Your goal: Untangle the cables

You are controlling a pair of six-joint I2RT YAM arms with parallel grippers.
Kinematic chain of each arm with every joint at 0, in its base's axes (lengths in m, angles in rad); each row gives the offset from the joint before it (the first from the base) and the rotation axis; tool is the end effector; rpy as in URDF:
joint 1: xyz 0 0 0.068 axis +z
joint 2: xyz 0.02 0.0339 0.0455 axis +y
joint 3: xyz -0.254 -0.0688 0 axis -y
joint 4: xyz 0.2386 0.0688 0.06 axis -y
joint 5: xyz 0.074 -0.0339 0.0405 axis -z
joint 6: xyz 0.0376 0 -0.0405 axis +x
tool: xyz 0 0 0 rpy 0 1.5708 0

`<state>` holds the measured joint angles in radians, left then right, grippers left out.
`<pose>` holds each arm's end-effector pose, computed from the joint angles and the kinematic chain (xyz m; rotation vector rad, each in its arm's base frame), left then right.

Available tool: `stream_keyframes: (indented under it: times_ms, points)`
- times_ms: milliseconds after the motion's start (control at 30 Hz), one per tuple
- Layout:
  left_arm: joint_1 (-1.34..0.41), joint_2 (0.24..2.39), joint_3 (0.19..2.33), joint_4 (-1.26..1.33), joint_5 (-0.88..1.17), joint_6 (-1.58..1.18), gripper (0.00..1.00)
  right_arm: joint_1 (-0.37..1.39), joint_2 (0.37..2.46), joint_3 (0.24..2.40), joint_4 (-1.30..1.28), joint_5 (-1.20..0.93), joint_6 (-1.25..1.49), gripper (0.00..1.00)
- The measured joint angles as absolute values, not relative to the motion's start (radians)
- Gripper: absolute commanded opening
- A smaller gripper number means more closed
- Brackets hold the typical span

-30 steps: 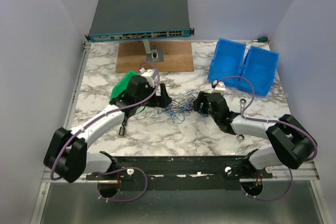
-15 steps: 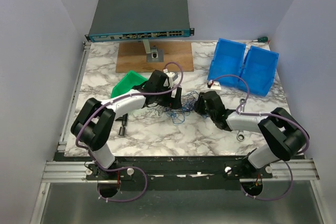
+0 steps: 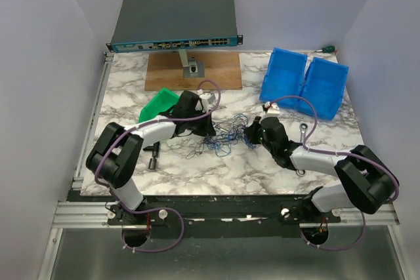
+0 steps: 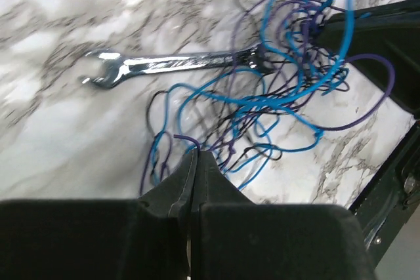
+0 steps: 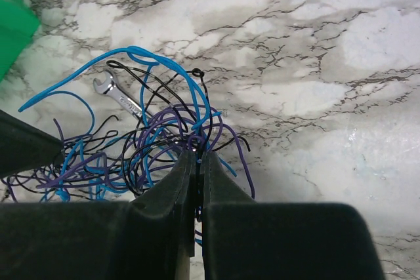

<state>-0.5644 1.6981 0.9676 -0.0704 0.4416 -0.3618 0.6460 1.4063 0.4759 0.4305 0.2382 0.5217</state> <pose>0.2830 -0.1982 0.1734 0.4749 2.4432 -0.9464 0.2178 0.1531 0.1556 0.0182 2.0895 0.4735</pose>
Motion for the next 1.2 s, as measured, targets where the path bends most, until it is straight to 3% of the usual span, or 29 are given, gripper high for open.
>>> stream_keyframes:
  times_ms: [200, 367, 567, 733, 767, 800, 833, 900, 1000, 1200]
  points:
    - [-0.448, 1.56, 0.78, 0.062, 0.459, -0.437, 0.0, 0.647, 1.318, 0.424, 0.462, 0.28, 0.527, 0.01]
    - [-0.388, 1.457, 0.678, 0.163, 0.445, -0.498, 0.0, 0.646, 1.274, 0.42, 0.41, 0.508, 0.6, 0.01]
    - [-0.353, 1.287, 0.554, 0.235, 0.34, -0.545, 0.0, 0.646, 1.259, 0.42, 0.302, 0.722, 0.693, 0.01]
    - [-0.353, 1.19, 0.506, 0.262, 0.253, -0.551, 0.0, 0.646, 1.248, 0.42, 0.291, 0.74, 0.702, 0.01]
    - [-0.353, 1.183, 0.505, 0.265, 0.248, -0.549, 0.08, 0.646, 1.249, 0.42, 0.294, 0.726, 0.695, 0.01]
    - [-0.353, 1.18, 0.505, 0.27, 0.244, -0.547, 0.22, 0.646, 1.249, 0.42, 0.299, 0.705, 0.682, 0.01]
    - [-0.353, 1.18, 0.505, 0.273, 0.243, -0.545, 0.42, 0.646, 1.249, 0.42, 0.307, 0.682, 0.667, 0.01]
    - [-0.353, 1.18, 0.505, 0.273, 0.243, -0.541, 0.65, 0.646, 1.249, 0.419, 0.339, 0.608, 0.634, 0.01]
    - [-0.361, 1.18, 0.505, 0.282, 0.247, -0.522, 0.78, 0.646, 1.248, 0.401, 0.431, 0.462, 0.579, 0.04]
    - [-0.466, 1.231, 0.559, 0.313, 0.334, -0.445, 0.9, 0.646, 1.253, 0.35, 0.596, 0.119, 0.51, 0.14]
